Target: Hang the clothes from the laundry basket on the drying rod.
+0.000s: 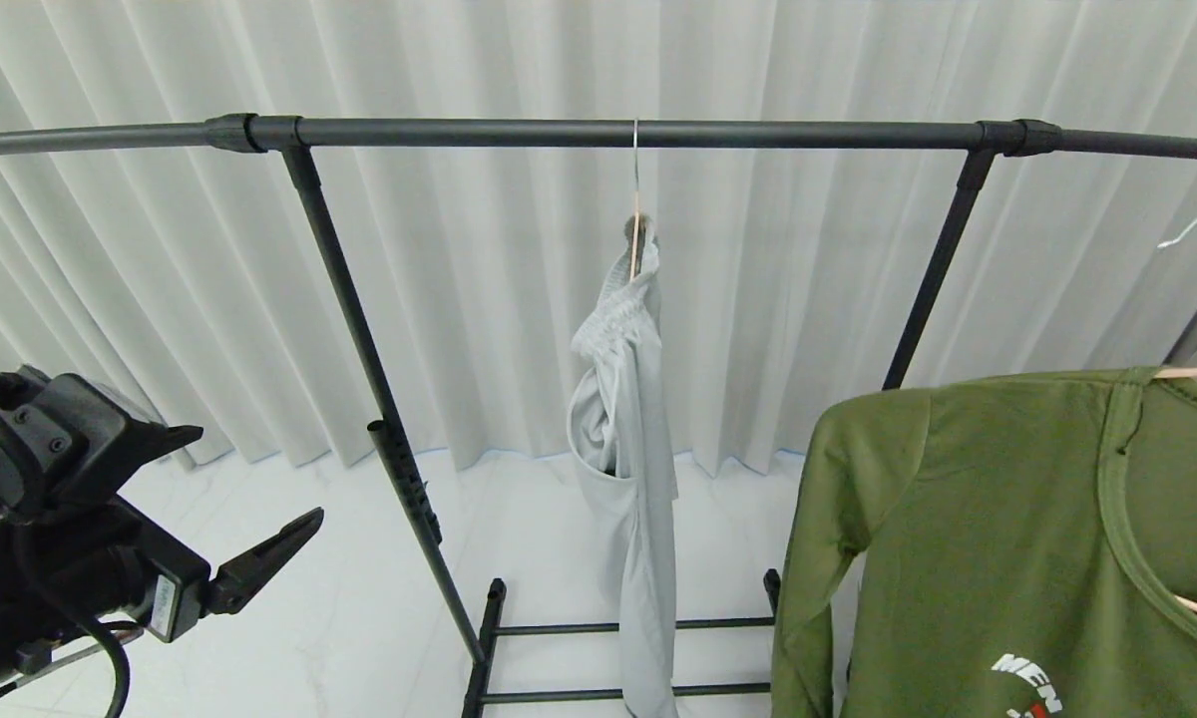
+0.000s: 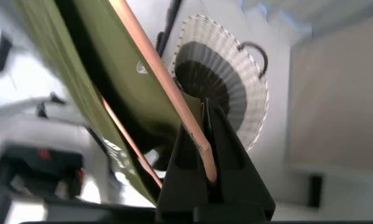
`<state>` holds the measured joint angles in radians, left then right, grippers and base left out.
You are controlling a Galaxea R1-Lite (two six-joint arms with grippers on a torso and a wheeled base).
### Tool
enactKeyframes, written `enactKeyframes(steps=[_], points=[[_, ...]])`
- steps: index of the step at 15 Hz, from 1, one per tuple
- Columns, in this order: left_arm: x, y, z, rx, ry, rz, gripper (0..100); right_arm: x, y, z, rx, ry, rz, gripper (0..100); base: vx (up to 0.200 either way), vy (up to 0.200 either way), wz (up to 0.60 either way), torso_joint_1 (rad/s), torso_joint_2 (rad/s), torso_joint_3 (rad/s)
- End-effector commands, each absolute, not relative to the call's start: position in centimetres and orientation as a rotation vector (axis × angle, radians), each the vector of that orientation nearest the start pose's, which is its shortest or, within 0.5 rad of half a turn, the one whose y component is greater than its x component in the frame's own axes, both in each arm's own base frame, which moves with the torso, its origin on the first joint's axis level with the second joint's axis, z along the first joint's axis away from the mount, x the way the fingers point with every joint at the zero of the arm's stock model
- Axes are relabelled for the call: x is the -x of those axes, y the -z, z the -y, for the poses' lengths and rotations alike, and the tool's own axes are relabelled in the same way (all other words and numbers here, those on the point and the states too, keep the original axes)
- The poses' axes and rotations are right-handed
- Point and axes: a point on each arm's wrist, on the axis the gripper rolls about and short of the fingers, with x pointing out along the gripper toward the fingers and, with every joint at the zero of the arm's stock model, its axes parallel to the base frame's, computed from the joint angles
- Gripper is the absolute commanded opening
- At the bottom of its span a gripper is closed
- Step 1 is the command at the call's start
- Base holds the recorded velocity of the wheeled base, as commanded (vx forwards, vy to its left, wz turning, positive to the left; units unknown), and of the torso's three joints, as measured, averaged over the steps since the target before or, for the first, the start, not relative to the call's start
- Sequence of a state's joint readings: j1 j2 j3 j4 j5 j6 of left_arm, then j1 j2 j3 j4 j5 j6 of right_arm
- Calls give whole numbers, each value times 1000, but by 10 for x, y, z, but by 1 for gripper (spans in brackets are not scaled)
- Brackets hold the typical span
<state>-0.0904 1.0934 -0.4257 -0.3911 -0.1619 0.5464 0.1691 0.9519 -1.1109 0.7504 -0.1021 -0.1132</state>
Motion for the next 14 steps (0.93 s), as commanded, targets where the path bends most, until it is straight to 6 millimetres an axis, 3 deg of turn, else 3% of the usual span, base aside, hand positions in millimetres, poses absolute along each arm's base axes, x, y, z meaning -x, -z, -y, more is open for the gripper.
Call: enactKeyframes(steps=[1, 6, 14], points=[[-143, -190, 17, -530, 321, -196, 100, -85, -289, -11, 154, -71, -605, 0, 0, 0, 0, 0, 0, 0], [-141, -192, 17, -525, 316, -188, 100, -126, -294, -20, 62, -60, -519, 0, 0, 0, 0, 0, 0, 0], [-140, -192, 17, -525, 321, -187, 100, -160, -312, -39, 105, -41, -482, 0, 200, 0, 0, 1, 2, 1]])
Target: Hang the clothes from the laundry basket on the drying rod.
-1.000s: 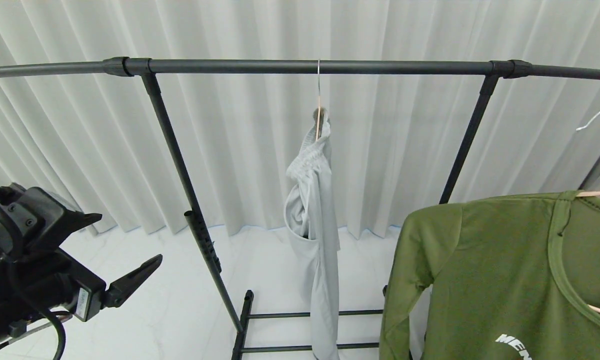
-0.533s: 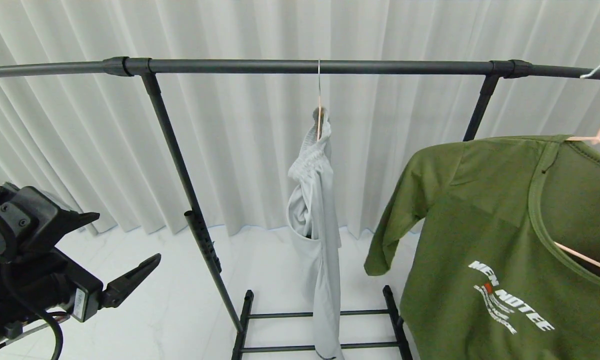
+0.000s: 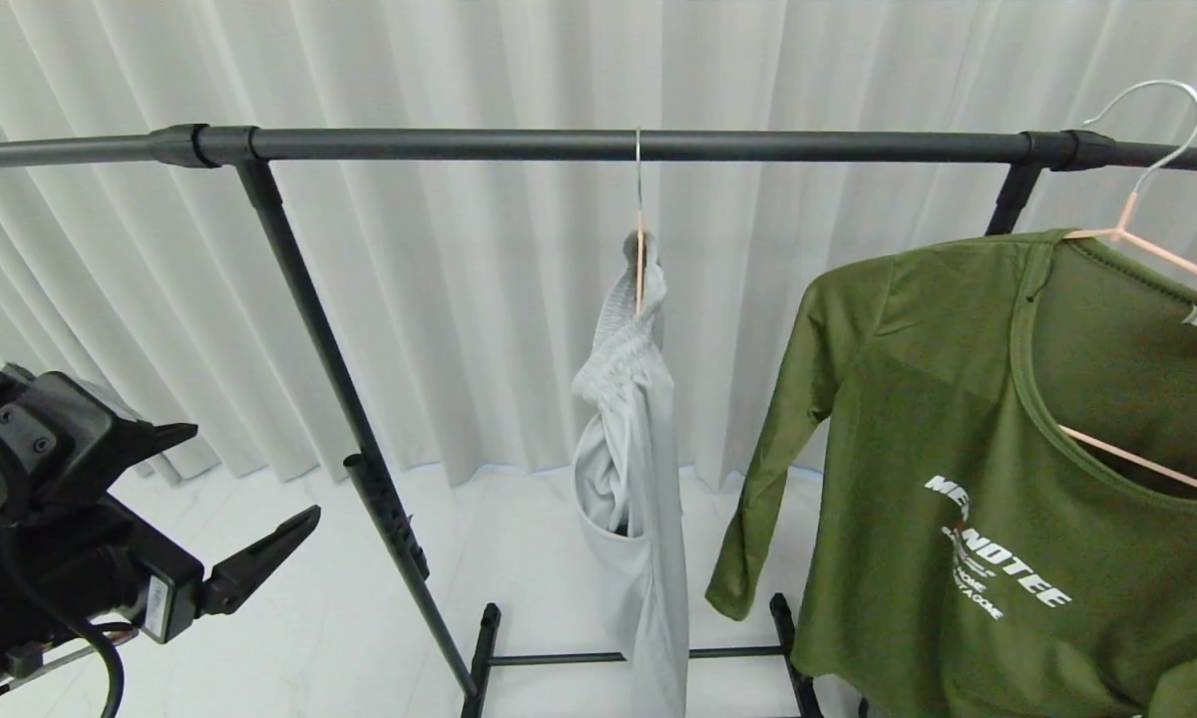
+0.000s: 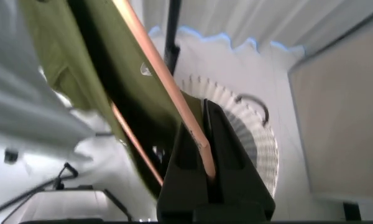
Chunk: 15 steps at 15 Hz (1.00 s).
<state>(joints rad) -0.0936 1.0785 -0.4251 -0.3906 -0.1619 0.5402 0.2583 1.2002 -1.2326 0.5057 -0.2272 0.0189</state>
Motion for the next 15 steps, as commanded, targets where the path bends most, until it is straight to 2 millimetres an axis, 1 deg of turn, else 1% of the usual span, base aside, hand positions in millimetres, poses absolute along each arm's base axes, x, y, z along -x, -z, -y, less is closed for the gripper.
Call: enactKeyframes(steps=[1, 3, 9, 12, 15], points=[[-140, -191, 17, -525, 321, -189, 100, -162, -312, -42, 107, -47, -477, 0, 200, 0, 0, 7, -2, -2], [-138, -190, 17, -529, 325, -187, 100, -173, -313, -48, 115, -42, -468, 0, 0, 0, 0, 0, 0, 0], [-136, -190, 17, -530, 323, -181, 100, -219, -308, -62, 128, -11, -473, 0, 0, 0, 0, 0, 0, 0], [-137, -190, 17, -533, 325, -182, 100, -244, -302, -68, 150, 56, -483, 0, 0, 0, 0, 0, 0, 0], [-136, -190, 18, -533, 331, -179, 100, -254, -297, -71, 159, 67, -491, 0, 0, 0, 0, 0, 0, 0]])
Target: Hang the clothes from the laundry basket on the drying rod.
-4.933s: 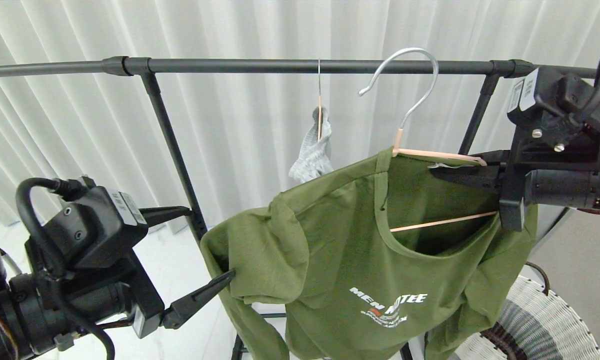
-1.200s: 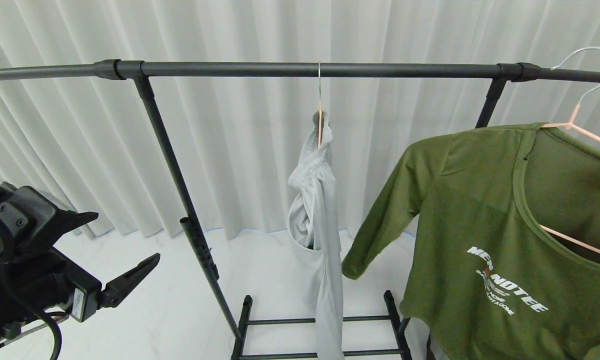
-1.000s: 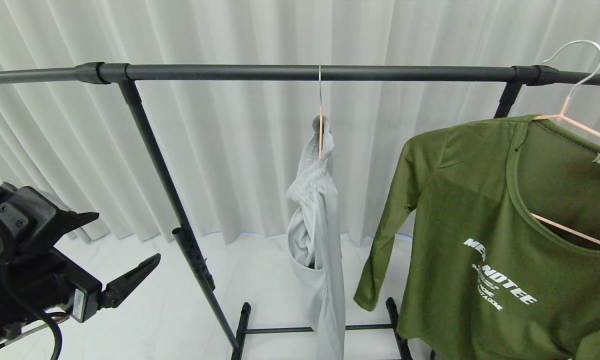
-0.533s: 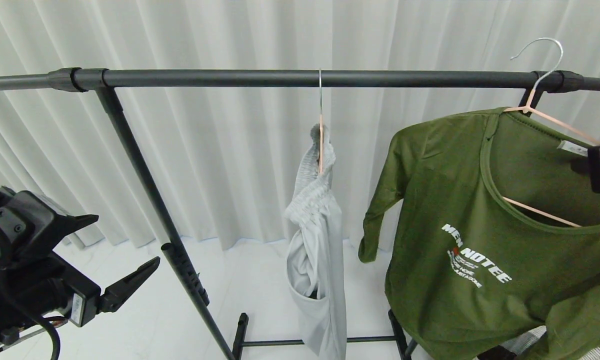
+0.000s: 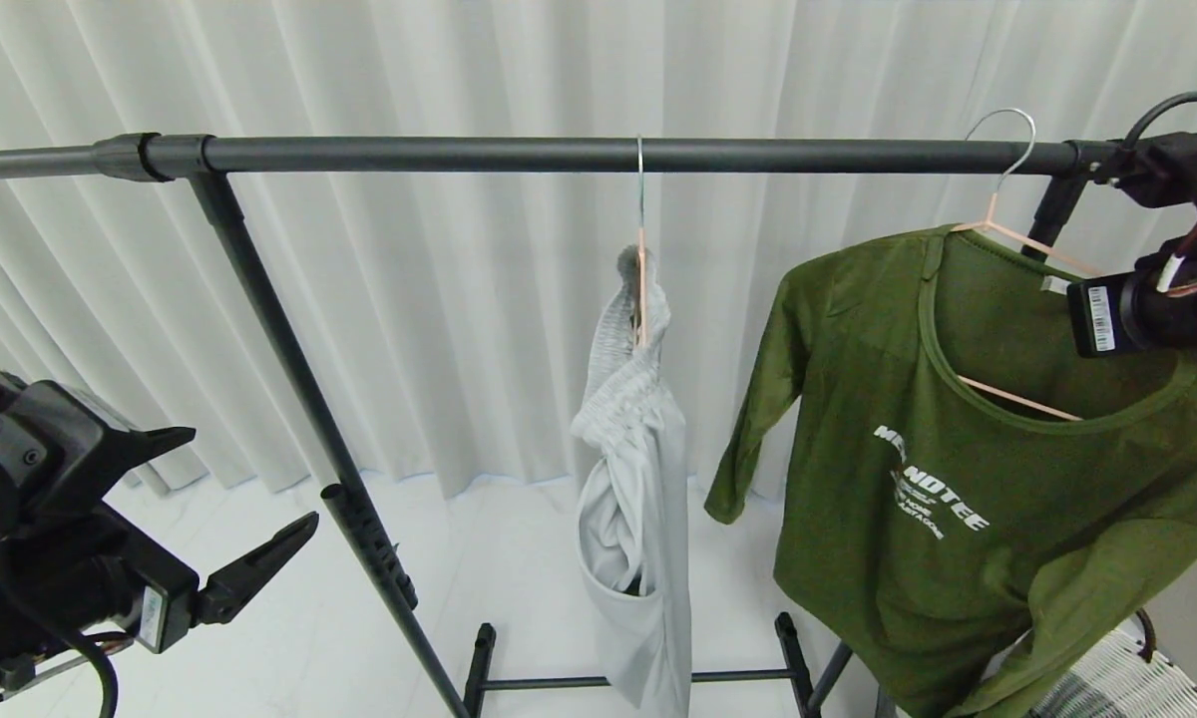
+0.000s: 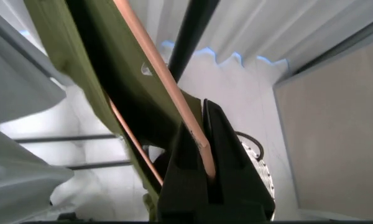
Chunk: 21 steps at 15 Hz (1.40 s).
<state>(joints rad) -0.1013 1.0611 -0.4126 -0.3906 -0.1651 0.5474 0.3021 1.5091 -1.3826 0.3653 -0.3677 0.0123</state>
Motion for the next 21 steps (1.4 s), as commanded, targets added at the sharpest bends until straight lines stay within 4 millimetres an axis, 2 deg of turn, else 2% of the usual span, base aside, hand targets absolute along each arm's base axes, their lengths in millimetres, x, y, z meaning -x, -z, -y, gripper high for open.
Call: enactKeyframes(steps=[1, 7, 8, 11, 15, 19, 21], points=[[-136, -190, 18, -533, 331, -179, 100, -255, -297, -71, 161, 72, -492, 0, 0, 0, 0, 0, 0, 0], [-136, -190, 20, -535, 349, -175, 100, -251, -296, -75, 165, 54, -491, 0, 0, 0, 0, 0, 0, 0], [-136, -190, 20, -535, 349, -175, 100, -248, -298, -76, 162, 49, -484, 100, 0, 0, 0, 0, 0, 0], [-135, -188, 20, -529, 344, -183, 100, -230, -309, -76, 156, 35, -443, 100, 0, 0, 0, 0, 0, 0], [-127, -184, 13, -524, 298, -190, 100, -168, -322, -63, 129, -20, -350, 100, 0, 0, 0, 0, 0, 0], [-114, -183, 4, -526, 166, -191, 100, -105, -305, -35, 107, -13, -268, 100, -50, 0, 0, 1, 1, 1], [-112, -185, 0, -523, 117, -191, 100, -88, -295, -27, 116, 0, -259, 100, -200, 0, 0, 7, 2, 2]])
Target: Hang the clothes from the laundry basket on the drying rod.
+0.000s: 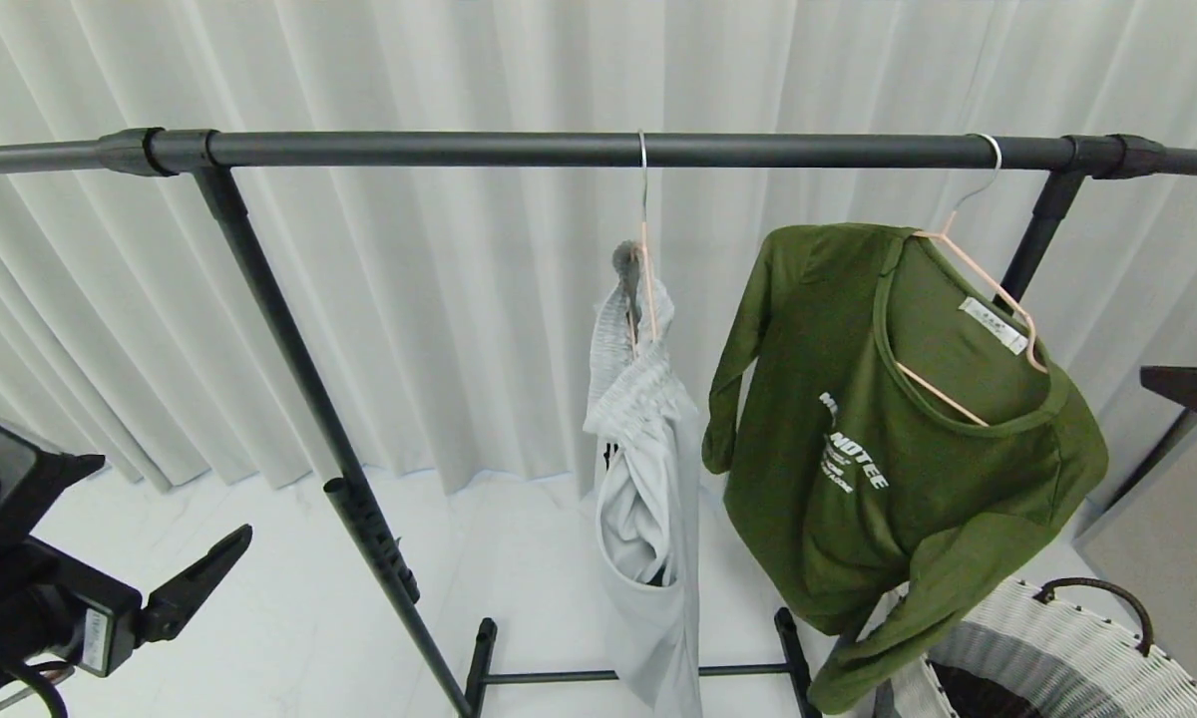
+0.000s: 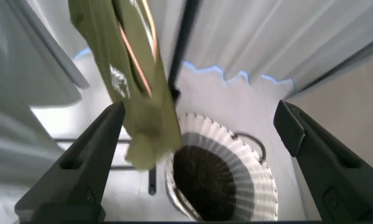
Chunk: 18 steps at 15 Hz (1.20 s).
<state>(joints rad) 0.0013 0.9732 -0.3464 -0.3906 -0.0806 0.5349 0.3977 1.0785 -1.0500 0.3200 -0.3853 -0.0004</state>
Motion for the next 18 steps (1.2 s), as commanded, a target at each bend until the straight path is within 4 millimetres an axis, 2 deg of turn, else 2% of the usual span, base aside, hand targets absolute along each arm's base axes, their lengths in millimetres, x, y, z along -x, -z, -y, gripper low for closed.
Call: enactKeyframes(steps=[1, 8, 11, 15, 17, 18], points=[[-112, -185, -2, -506, 96, -194, 100, -81, -290, -21, 124, 27, -256, 100, -200, 0, 0, 12, 12, 2], [-86, -179, -12, -491, -99, -187, 100, -50, -263, -2, 152, 158, -267, 100, -200, 0, 0, -2, 0, 4], [-64, -161, -9, -463, -111, -167, 100, -28, -246, 5, 161, 240, -351, 100, -67, 0, 0, 1, 1, 2], [-26, -119, -4, -465, -116, -112, 100, 3, -200, 8, 158, 377, -481, 100, 0, 0, 0, 0, 0, 0], [-7, -106, -1, -465, -121, -81, 100, 17, -175, 7, 147, 449, -535, 100, 0, 0, 0, 0, 0, 0], [8, -94, 1, -468, -130, -47, 100, 24, -160, 6, 141, 473, -541, 100, 0, 0, 0, 0, 0, 0]])
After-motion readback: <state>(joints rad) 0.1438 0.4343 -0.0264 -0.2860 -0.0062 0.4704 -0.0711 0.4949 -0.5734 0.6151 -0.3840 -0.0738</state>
